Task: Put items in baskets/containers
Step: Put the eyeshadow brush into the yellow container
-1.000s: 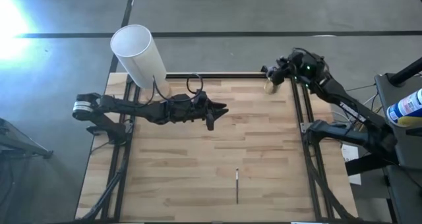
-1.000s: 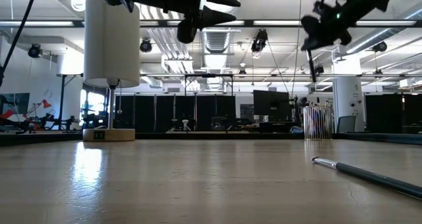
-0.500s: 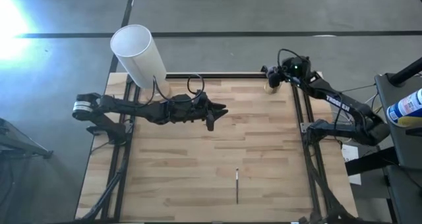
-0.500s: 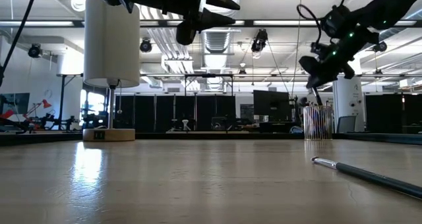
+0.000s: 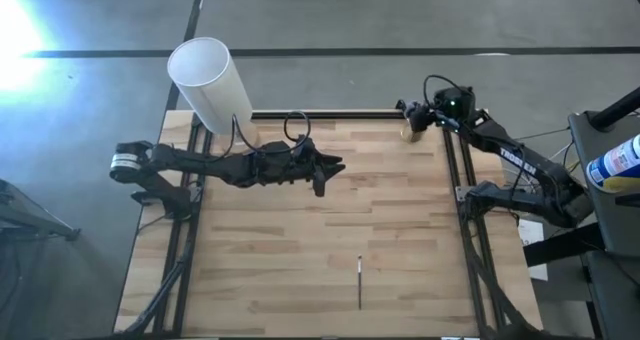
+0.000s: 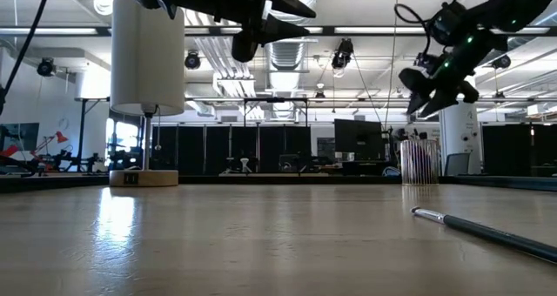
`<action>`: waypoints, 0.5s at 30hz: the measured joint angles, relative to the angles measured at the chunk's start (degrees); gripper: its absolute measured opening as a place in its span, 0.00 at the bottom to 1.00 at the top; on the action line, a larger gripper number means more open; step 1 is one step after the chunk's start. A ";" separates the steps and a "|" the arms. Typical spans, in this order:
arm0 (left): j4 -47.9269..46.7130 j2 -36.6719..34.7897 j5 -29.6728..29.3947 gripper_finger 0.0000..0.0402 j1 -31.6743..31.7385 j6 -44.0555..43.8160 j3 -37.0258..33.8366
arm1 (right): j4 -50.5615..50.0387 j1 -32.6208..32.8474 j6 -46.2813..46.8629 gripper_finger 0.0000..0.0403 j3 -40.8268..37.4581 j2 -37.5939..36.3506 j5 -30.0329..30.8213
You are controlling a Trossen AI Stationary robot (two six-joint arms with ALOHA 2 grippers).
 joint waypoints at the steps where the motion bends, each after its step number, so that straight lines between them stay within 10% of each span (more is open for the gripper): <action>1: 0.00 0.00 0.00 0.34 0.05 0.01 0.00 | -1.15 0.00 0.02 0.47 0.44 -0.96 -0.63; 15: -1.03 -0.02 6.20 0.18 2.95 -0.17 -1.17 | -9.25 15.39 6.19 0.05 2.83 -13.27 -1.25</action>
